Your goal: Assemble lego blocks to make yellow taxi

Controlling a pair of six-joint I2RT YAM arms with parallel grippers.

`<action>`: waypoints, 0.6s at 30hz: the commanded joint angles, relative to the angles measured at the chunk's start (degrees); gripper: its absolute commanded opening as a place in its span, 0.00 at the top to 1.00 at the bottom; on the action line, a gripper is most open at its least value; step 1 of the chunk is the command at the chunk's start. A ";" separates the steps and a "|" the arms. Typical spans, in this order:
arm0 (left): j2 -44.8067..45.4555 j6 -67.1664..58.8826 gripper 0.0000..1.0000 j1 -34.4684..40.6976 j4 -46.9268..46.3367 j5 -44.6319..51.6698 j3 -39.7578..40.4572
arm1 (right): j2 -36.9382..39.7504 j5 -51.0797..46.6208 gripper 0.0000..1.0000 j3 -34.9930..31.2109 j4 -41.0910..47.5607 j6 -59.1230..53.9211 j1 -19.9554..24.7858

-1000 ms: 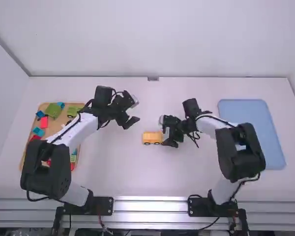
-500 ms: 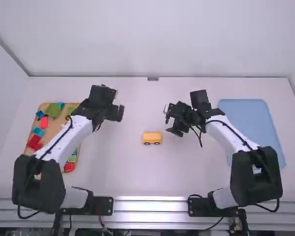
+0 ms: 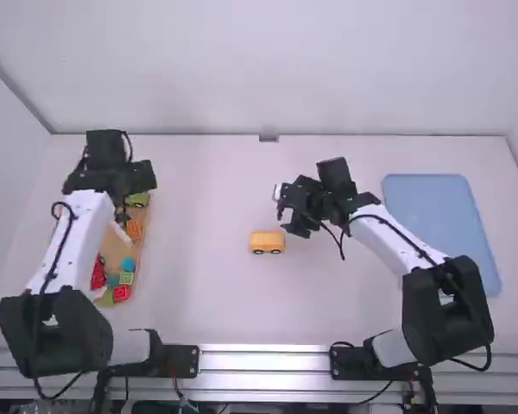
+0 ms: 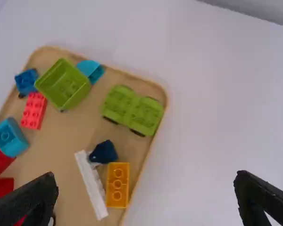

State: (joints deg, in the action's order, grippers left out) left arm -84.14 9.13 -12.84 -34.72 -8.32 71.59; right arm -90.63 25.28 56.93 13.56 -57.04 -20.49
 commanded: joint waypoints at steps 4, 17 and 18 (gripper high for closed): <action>-9.14 0.31 0.05 -5.75 -6.51 8.92 5.11 | 1.05 -1.77 0.02 0.81 -1.20 0.20 -1.77; -24.11 -0.98 0.36 -5.90 -12.13 7.21 8.02 | 1.05 -1.77 0.02 0.81 -2.25 -0.20 -3.19; -24.15 -1.01 0.37 -5.92 -11.80 7.21 7.48 | 1.05 -1.79 0.02 0.81 -2.29 -0.20 -3.19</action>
State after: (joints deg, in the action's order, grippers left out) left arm -108.38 8.60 -18.90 -46.37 -1.08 79.48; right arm -90.63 23.53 56.93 11.33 -57.21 -23.62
